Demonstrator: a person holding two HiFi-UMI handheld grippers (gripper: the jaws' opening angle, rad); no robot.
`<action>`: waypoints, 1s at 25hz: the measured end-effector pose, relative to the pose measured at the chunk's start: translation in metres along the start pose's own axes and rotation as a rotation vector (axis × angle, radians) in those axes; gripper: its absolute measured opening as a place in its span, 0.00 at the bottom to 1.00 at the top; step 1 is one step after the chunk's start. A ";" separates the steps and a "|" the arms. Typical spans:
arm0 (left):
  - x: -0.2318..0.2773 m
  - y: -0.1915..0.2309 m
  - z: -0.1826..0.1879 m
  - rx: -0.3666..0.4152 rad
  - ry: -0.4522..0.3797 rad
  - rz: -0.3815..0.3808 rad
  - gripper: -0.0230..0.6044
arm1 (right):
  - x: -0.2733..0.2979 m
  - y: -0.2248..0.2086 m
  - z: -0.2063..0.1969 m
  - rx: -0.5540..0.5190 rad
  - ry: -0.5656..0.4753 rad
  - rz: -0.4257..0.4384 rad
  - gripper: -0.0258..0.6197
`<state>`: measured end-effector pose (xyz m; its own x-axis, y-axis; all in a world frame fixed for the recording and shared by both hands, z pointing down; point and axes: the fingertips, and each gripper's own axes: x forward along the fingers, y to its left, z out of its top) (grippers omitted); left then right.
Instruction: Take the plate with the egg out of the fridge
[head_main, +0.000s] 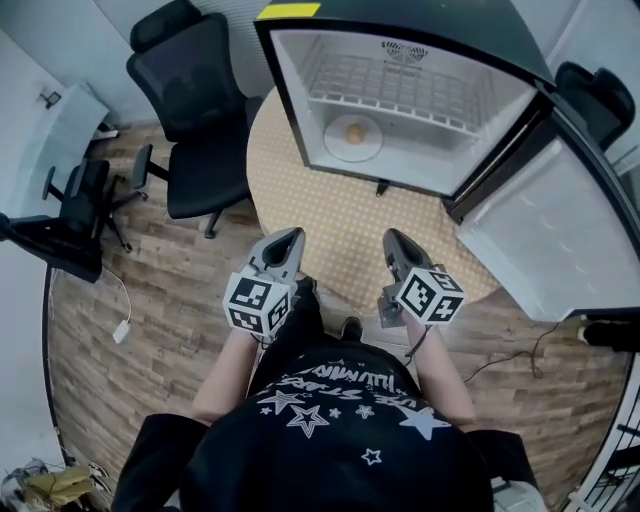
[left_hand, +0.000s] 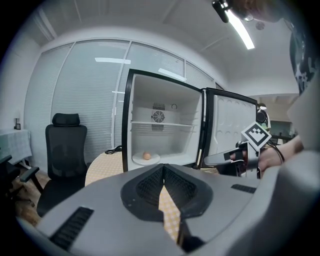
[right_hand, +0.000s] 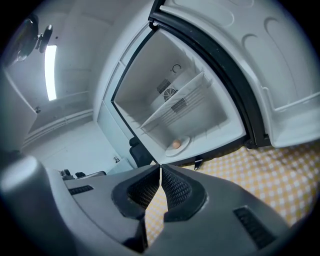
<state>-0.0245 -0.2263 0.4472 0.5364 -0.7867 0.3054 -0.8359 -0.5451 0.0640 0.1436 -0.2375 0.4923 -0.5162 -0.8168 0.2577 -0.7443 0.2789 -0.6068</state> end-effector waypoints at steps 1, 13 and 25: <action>0.006 0.002 0.001 0.003 0.000 -0.012 0.04 | 0.003 -0.002 0.002 0.006 -0.006 -0.011 0.08; 0.064 0.065 0.014 0.006 0.013 -0.132 0.05 | 0.065 -0.026 0.029 0.069 -0.048 -0.171 0.08; 0.115 0.125 0.008 -0.016 0.036 -0.208 0.05 | 0.135 -0.044 0.045 0.265 -0.108 -0.243 0.08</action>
<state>-0.0666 -0.3871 0.4827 0.6936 -0.6465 0.3177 -0.7093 -0.6900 0.1442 0.1252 -0.3829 0.5199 -0.2800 -0.8955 0.3459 -0.6971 -0.0581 -0.7146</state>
